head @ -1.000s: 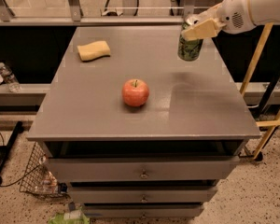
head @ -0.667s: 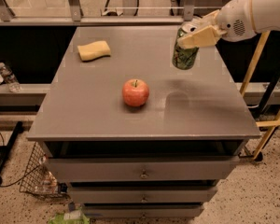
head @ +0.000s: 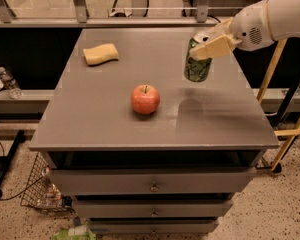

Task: Move green can near apple

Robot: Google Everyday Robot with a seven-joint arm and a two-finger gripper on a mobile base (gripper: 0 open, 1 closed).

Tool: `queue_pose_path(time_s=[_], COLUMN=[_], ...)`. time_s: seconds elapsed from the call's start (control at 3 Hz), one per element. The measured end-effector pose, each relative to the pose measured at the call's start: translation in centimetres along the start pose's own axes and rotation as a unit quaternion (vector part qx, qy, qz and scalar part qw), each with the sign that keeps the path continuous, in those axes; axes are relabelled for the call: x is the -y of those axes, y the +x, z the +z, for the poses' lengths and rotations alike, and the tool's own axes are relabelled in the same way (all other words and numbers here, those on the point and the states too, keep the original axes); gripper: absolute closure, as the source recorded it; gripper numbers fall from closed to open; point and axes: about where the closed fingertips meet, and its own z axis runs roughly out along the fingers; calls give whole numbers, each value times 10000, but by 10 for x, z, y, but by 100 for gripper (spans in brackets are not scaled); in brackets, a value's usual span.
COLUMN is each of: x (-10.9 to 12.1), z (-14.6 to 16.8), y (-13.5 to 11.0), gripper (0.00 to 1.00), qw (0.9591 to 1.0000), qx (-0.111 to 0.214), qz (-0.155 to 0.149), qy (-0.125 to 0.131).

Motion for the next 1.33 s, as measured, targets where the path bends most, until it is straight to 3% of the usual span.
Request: queue_pose_path(time_s=[0.33,0.67,1.0,1.33], x=[-22,-51,-67,-74], z=[8,30,44,53], y=[-3,-5,-4,1], gripper=[100,100,100,100], qw=[9995,9965,9932,9911], qx=[-67,-65,-48,-75], qz=[-116,-234,-277,-283], qy=[-273,-801,-1130,-1296])
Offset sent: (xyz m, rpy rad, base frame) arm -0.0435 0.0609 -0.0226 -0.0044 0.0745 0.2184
